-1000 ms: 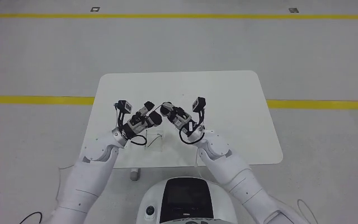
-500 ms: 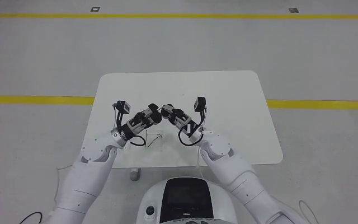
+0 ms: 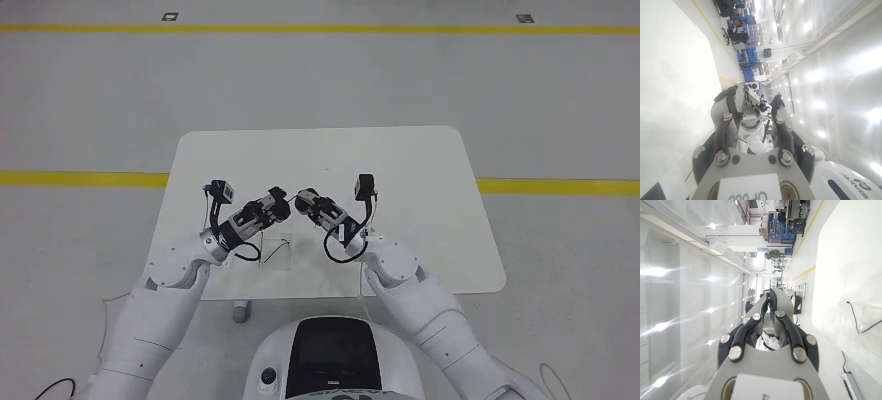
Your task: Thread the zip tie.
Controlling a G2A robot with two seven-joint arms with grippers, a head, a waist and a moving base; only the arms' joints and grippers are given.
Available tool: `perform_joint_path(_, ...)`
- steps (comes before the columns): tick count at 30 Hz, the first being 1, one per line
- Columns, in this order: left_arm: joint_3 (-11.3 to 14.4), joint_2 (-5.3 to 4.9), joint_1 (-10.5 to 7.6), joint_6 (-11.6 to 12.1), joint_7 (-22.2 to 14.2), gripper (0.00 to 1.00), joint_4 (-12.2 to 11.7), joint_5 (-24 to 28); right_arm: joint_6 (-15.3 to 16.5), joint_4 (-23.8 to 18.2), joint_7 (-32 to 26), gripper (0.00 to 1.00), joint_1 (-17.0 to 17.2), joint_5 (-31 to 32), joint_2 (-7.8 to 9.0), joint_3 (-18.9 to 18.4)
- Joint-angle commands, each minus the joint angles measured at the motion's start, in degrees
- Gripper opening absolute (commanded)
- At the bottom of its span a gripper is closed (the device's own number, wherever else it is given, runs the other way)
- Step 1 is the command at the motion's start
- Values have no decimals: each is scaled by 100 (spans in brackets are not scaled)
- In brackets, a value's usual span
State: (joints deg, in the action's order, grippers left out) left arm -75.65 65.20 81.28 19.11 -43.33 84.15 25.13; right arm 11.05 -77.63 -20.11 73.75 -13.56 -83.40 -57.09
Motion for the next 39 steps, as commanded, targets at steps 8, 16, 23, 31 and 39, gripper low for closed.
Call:
perform_joint_path(8,19,-29,7,-17,19,33,6,-38,13,6,63,0,-10,298,11,23)
perform_joint_path(16,69,-46,-12,-23,21,27,-5,-50,-5,-36,94,0,6,572,29,32)
perform_joint_path(23,101,-64,-23,-102,3,25,-5,-16,46,-63,160,0,8,769,36,46)
perform_joint_path(31,126,-87,-28,-162,18,19,18,-45,19,-109,196,0,22,1051,54,56)
perform_joint_path(39,143,-108,-29,-161,39,16,2,-57,103,-125,157,0,23,1204,61,95)
